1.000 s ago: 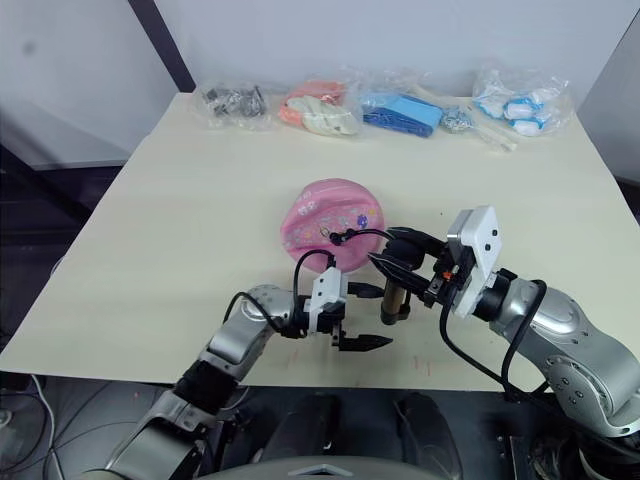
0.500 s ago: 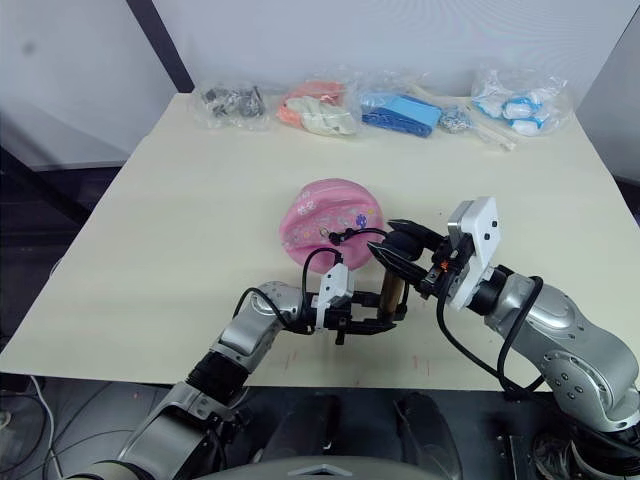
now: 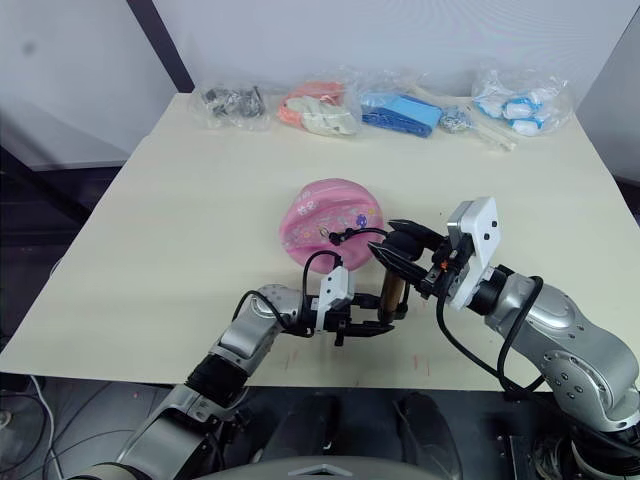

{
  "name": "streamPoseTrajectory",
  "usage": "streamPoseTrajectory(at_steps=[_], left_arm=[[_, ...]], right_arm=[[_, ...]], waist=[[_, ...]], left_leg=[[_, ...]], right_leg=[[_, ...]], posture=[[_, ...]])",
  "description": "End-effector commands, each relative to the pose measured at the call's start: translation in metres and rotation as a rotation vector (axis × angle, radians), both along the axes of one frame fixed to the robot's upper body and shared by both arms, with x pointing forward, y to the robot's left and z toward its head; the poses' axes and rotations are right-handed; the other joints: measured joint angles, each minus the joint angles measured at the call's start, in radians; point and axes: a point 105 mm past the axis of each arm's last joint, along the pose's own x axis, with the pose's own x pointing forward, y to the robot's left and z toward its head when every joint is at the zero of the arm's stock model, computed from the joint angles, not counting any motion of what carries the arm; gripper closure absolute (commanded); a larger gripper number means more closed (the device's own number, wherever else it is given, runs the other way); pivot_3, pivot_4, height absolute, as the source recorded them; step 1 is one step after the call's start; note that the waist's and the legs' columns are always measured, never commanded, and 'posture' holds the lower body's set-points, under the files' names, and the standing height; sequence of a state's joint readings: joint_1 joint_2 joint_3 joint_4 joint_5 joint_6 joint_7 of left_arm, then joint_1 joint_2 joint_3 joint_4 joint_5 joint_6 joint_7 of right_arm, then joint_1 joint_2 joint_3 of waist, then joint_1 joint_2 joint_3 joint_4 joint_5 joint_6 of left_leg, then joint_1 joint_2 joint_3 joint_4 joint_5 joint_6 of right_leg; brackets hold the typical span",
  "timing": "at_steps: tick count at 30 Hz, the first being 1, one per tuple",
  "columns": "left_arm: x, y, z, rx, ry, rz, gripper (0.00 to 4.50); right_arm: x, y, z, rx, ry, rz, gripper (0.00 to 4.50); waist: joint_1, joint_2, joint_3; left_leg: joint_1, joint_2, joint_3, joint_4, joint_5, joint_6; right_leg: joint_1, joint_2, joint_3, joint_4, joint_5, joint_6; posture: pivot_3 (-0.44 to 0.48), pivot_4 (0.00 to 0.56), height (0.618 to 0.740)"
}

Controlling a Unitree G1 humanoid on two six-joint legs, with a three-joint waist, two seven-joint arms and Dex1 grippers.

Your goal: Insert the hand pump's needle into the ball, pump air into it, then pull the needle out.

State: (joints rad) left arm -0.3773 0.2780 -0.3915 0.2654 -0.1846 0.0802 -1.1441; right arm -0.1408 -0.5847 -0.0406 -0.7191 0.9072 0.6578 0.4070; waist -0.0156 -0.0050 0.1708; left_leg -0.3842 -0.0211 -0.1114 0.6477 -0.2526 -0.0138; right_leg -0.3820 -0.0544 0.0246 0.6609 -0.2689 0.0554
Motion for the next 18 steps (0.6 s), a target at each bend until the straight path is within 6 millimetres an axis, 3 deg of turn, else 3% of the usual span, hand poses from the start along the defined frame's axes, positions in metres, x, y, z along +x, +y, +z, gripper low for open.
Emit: streamPoseTrajectory(at_steps=[1,10,14,18], left_arm=[[0.0028,-0.0018,0.0079,-0.031,-0.03,0.007,2.29],[0.0037,-0.0016,0.0083,-0.041,-0.027,0.015,2.29],[0.0039,-0.0015,0.0085,-0.042,-0.032,0.016,3.47],[0.0036,-0.0036,0.0089,-0.045,-0.043,0.012,3.49]], right_arm=[[-0.0021,-0.0016,0.0153,0.009,-0.073,-0.001,2.65],[-0.0028,-0.0018,0.0136,0.001,-0.071,-0.004,2.65],[-0.0031,-0.0018,0.0127,-0.002,-0.07,-0.003,2.65],[-0.0043,-0.0017,0.0104,-0.014,-0.069,0.001,2.65]], waist=[[0.0,0.0,0.0],[0.0,0.0,0.0],[0.0,0.0,0.0],[0.0,0.0,0.0]], left_leg=[[0.0,0.0,0.0,0.0,0.0,0.0],[0.0,0.0,0.0,0.0,0.0,0.0],[0.0,0.0,0.0,0.0,0.0,0.0],[0.0,0.0,0.0,0.0,0.0,0.0]], right_leg=[[0.0,0.0,0.0,0.0,0.0,0.0],[0.0,0.0,0.0,0.0,0.0,0.0],[0.0,0.0,0.0,0.0,0.0,0.0],[0.0,0.0,0.0,0.0,0.0,0.0]], posture=[[0.0,0.15,0.736],[0.0,0.15,0.736],[0.0,0.15,0.736],[0.0,0.15,0.736]])
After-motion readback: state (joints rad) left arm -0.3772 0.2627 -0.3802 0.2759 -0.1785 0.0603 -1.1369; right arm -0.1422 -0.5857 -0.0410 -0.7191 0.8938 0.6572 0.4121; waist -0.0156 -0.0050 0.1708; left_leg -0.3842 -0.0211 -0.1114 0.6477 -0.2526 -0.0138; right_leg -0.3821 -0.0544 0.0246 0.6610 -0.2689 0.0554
